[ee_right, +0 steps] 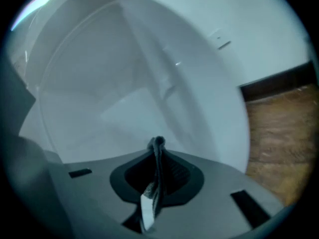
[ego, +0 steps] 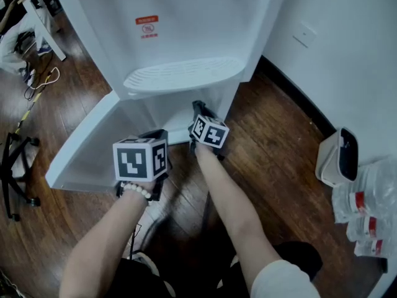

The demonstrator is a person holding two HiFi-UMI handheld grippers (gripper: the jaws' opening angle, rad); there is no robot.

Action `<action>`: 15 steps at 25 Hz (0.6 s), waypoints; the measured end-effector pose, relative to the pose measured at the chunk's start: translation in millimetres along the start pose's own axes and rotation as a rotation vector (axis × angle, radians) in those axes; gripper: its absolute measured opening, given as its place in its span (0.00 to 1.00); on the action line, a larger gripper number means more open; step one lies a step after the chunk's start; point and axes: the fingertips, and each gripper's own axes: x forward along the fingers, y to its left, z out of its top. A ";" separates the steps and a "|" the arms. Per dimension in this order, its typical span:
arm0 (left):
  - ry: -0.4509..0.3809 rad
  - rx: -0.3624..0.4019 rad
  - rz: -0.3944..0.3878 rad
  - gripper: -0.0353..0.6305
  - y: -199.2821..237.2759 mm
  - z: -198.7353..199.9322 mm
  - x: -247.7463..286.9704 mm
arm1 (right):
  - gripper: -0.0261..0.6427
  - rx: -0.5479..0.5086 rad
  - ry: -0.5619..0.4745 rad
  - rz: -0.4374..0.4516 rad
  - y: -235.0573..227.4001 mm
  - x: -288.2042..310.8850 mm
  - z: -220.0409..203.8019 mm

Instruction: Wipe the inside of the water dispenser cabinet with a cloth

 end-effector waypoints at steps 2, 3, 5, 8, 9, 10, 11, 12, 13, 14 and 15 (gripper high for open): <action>0.007 0.000 0.002 0.05 0.8 -1.2 0.9 | 0.09 -0.155 0.078 0.051 17.1 17.2 -2.0; 0.008 0.001 0.002 0.05 0.8 -0.9 0.7 | 0.09 -0.243 0.098 0.048 21.4 23.7 -1.5; 0.008 0.005 -0.002 0.05 0.2 -0.6 -0.5 | 0.11 -0.409 0.123 0.028 27.9 33.2 -5.1; 0.024 0.007 -0.001 0.05 3.2 -5.2 -0.9 | 0.28 -0.536 0.200 0.035 40.6 44.2 -28.5; 0.024 0.007 -0.002 0.05 3.8 -5.0 -1.0 | 0.29 -0.544 0.226 0.047 43.4 46.4 -36.2; 0.020 0.009 -0.004 0.05 3.4 -3.7 -1.2 | 0.29 -0.548 0.253 0.060 44.8 47.5 -44.2; 0.017 0.013 -0.007 0.05 2.9 -2.5 -1.5 | 0.30 -0.557 0.285 0.073 45.8 47.4 -52.9; 0.014 0.015 -0.010 0.05 2.7 -1.8 -1.7 | 0.33 -0.578 0.317 0.090 47.5 46.2 -62.3; 0.012 0.015 -0.011 0.05 3.1 -1.1 -1.9 | 0.40 -0.607 0.346 0.110 50.3 44.3 -71.2; 0.009 0.013 -0.011 0.05 3.9 -0.3 -2.0 | 0.41 -0.644 0.364 0.128 53.6 42.2 -78.1; 0.006 0.009 -0.011 0.05 4.5 0.7 -2.1 | 0.41 -0.683 0.367 0.138 56.3 40.3 -80.9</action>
